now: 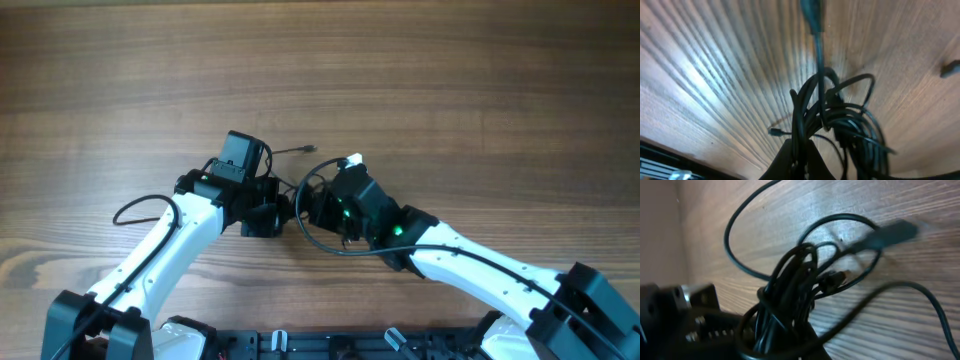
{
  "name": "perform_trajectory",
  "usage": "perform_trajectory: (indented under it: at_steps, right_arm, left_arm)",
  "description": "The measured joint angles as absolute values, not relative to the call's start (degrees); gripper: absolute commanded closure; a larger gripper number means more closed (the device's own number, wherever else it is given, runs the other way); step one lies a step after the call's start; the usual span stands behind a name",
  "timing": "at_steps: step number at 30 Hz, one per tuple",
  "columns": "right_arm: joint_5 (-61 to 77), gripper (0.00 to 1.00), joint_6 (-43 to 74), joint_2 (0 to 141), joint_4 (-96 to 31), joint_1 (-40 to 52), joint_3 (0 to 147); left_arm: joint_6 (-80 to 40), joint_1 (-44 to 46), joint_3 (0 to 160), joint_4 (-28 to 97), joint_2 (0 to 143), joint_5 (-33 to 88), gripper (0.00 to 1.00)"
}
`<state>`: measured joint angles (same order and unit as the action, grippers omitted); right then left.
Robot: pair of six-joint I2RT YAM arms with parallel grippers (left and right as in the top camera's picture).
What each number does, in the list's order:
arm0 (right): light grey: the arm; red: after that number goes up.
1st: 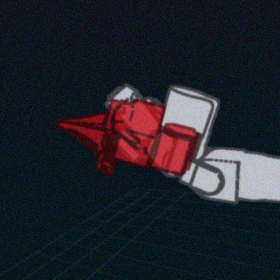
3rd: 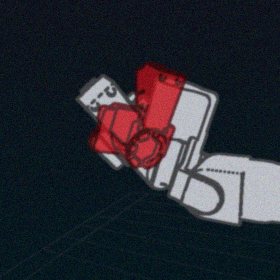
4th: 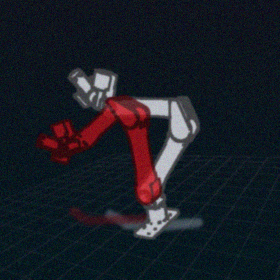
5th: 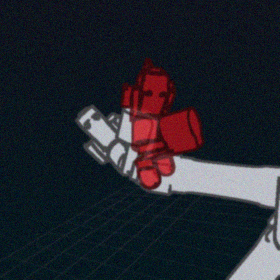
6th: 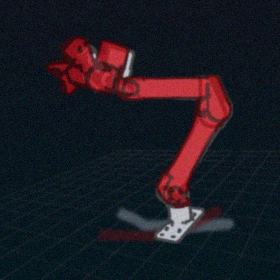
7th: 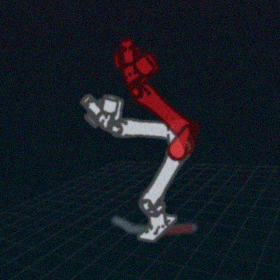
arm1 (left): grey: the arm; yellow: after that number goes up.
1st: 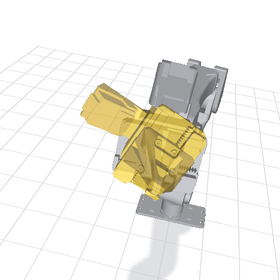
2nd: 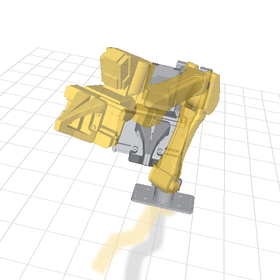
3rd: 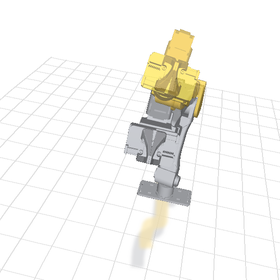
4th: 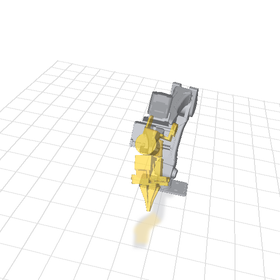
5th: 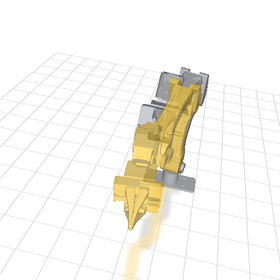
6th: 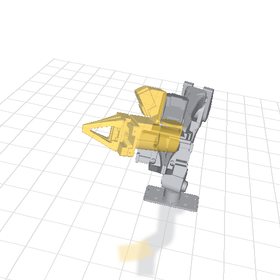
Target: Untangle cables
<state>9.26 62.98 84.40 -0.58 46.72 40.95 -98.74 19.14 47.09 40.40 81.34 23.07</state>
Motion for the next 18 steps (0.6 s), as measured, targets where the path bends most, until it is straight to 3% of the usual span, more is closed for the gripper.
perform_trajectory:
  at_steps: [6,8,9,13,18]
  right_arm:
    - [11.18,0.95,56.55,74.13,-11.35,42.81,40.95]
    - [10.76,0.65,54.98,70.43,-14.24,41.36,40.95]
    - [10.52,0.60,54.61,68.88,-15.16,40.45,40.95]
    - [8.95,0.45,51.62,62.28,-18.35,38.15,40.95]
    - [8.95,0.43,50.63,61.63,-25.17,38.20,40.95]
  left_arm:
    - [-90.26,14.06,47.97,40.27,81.32,28.51,0.96]
    - [-88.84,12.49,48.18,40.47,81.32,28.99,0.96]
    - [-88.25,10.81,48.07,40.88,81.41,28.16,0.96]
    - [-86.96,7.42,47.97,41.06,81.54,23.90,0.96]
    - [-85.80,7.18,47.90,39.66,81.54,25.45,0.96]
